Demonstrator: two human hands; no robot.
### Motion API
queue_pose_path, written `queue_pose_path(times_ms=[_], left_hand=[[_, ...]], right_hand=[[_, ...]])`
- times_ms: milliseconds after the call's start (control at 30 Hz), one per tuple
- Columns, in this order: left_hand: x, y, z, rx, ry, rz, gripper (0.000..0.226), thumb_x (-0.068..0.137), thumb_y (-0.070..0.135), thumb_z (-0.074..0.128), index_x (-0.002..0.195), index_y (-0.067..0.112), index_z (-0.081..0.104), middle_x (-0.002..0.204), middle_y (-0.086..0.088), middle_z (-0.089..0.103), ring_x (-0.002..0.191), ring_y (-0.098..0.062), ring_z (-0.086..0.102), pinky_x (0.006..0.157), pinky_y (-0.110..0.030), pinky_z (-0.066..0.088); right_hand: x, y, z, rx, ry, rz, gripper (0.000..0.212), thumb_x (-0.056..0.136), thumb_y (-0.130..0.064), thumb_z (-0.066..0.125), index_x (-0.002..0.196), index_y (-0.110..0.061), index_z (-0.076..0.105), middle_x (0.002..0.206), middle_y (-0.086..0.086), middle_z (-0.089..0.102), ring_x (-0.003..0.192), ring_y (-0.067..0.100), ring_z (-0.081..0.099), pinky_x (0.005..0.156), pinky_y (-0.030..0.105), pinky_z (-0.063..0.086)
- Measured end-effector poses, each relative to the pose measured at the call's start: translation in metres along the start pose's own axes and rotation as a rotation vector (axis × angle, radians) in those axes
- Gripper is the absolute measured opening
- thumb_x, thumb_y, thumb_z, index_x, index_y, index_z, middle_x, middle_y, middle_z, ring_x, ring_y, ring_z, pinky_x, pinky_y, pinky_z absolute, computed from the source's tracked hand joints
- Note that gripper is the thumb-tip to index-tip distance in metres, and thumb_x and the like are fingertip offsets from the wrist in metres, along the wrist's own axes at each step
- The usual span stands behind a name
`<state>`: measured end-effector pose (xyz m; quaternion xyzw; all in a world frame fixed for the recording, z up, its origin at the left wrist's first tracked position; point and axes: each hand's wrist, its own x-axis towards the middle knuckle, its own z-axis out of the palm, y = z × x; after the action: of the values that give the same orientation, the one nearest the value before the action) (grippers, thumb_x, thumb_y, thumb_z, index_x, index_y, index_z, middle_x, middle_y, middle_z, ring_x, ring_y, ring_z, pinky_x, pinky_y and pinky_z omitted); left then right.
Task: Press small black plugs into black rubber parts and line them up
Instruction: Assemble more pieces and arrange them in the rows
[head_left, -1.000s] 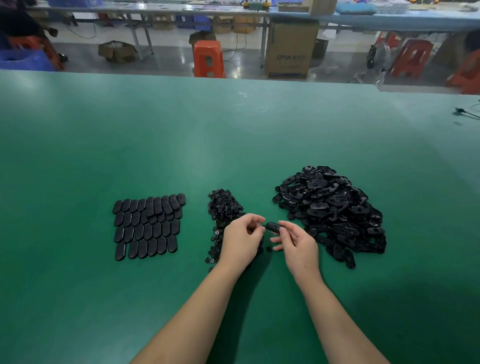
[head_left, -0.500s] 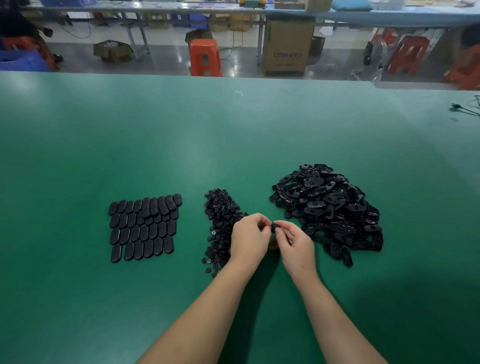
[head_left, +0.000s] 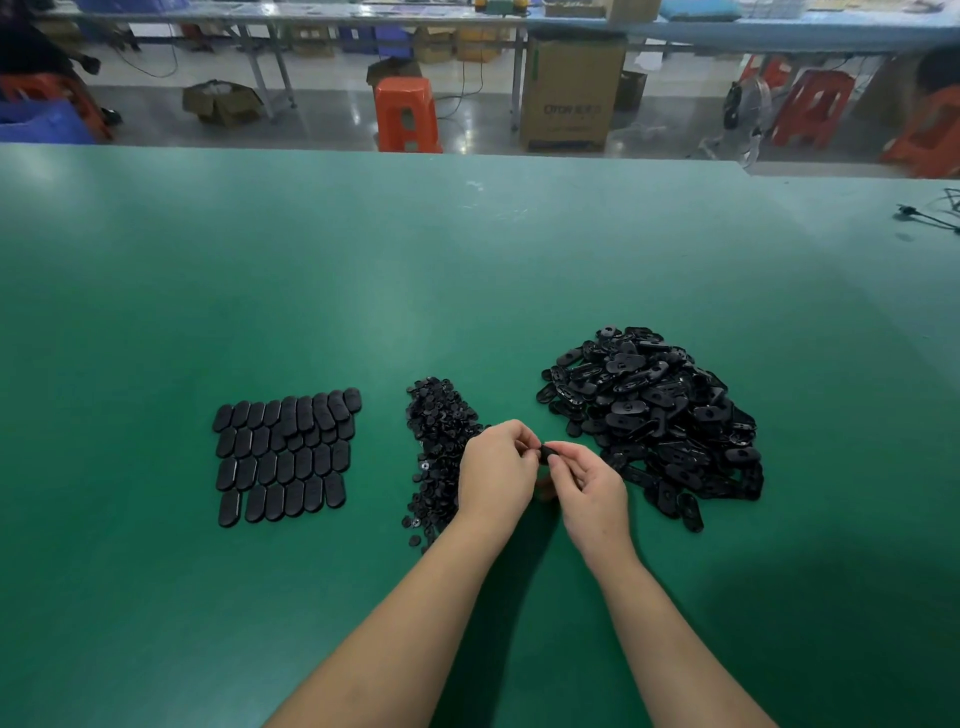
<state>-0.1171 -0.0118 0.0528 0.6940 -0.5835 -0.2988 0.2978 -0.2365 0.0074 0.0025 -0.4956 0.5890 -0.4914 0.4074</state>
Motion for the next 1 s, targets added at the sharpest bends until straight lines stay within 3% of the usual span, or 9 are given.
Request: queue_pose_path(times_ms=[100,200,300,367,467,600,700,867,1000], left_hand=[[0.001,0.002,0.002,0.033,0.025,-0.007,0.007,0.089,0.018,0.067,0.088,0.024,0.064,0.084,0.009,0.066,0.079,-0.010,0.061,0.071,-0.028,0.051],[0.004,0.001,0.002,0.035,0.029,-0.002,0.010,0.087,0.021,0.073,0.089,0.024,0.064,0.087,0.008,0.066,0.083,-0.012,0.061,0.074,-0.027,0.049],[0.008,-0.002,0.000,0.030,0.004,0.029,0.029,0.085,0.023,0.077,0.112,0.020,0.069,0.106,0.005,0.066,0.099,-0.013,0.060,0.087,-0.027,0.048],[0.008,-0.002,-0.002,0.029,-0.032,0.039,0.033,0.084,0.023,0.078,0.116,0.018,0.071,0.108,0.004,0.071,0.101,-0.013,0.064,0.093,-0.028,0.050],[0.007,0.000,-0.004,0.019,-0.052,0.046,0.015,0.082,0.022,0.079,0.096,0.018,0.075,0.089,0.005,0.073,0.085,-0.012,0.066,0.084,-0.028,0.053],[0.008,0.001,-0.007,-0.081,-0.095,-0.008,0.011,0.078,0.019,0.082,0.084,0.017,0.073,0.078,0.007,0.069,0.071,-0.008,0.060,0.064,-0.016,0.044],[0.007,0.000,-0.007,-0.155,-0.121,-0.040,0.012,0.077,0.019,0.083,0.084,0.017,0.073,0.075,0.006,0.068,0.064,-0.006,0.057,0.059,-0.017,0.042],[0.004,-0.001,-0.003,-0.208,-0.133,-0.059,0.011,0.080,0.019,0.083,0.085,0.016,0.074,0.077,0.003,0.070,0.066,-0.009,0.060,0.061,-0.018,0.048],[0.003,-0.001,-0.003,-0.208,-0.133,-0.056,0.004,0.085,0.016,0.077,0.087,0.019,0.075,0.077,0.006,0.070,0.065,-0.007,0.061,0.052,-0.010,0.044]], right_hand=[[0.000,0.000,0.000,0.037,0.008,0.009,0.029,0.099,-0.006,0.060,0.097,-0.032,0.071,0.089,-0.012,0.078,0.074,0.009,0.073,0.069,0.020,0.056],[0.001,0.002,-0.001,0.076,0.008,0.032,0.028,0.100,-0.004,0.058,0.099,-0.029,0.071,0.089,-0.005,0.078,0.069,0.015,0.073,0.070,0.032,0.060],[0.002,0.004,-0.001,0.100,0.008,0.038,0.027,0.101,-0.004,0.056,0.100,-0.026,0.070,0.085,-0.001,0.078,0.064,0.015,0.069,0.068,0.034,0.059],[0.002,0.005,-0.001,0.102,0.010,0.034,0.028,0.101,-0.004,0.055,0.099,-0.027,0.070,0.084,-0.001,0.077,0.062,0.013,0.067,0.066,0.031,0.057],[0.002,0.006,-0.001,0.107,0.012,0.041,0.027,0.102,-0.005,0.053,0.098,-0.026,0.070,0.084,0.001,0.077,0.063,0.016,0.068,0.067,0.033,0.057],[0.002,0.005,-0.001,0.110,0.004,0.033,0.023,0.103,-0.008,0.054,0.096,-0.025,0.068,0.083,0.003,0.076,0.065,0.018,0.069,0.071,0.040,0.059],[0.002,0.004,-0.001,0.091,-0.012,0.018,0.021,0.102,-0.009,0.056,0.095,-0.025,0.067,0.084,0.000,0.076,0.064,0.014,0.067,0.071,0.039,0.059],[0.002,0.003,-0.001,0.046,-0.007,0.013,0.023,0.102,-0.009,0.056,0.095,-0.028,0.065,0.085,-0.008,0.075,0.065,0.006,0.064,0.065,0.025,0.054],[0.002,0.004,-0.002,0.022,0.005,0.000,0.025,0.102,-0.012,0.056,0.094,-0.034,0.065,0.088,-0.009,0.075,0.068,0.005,0.066,0.067,0.025,0.055]])
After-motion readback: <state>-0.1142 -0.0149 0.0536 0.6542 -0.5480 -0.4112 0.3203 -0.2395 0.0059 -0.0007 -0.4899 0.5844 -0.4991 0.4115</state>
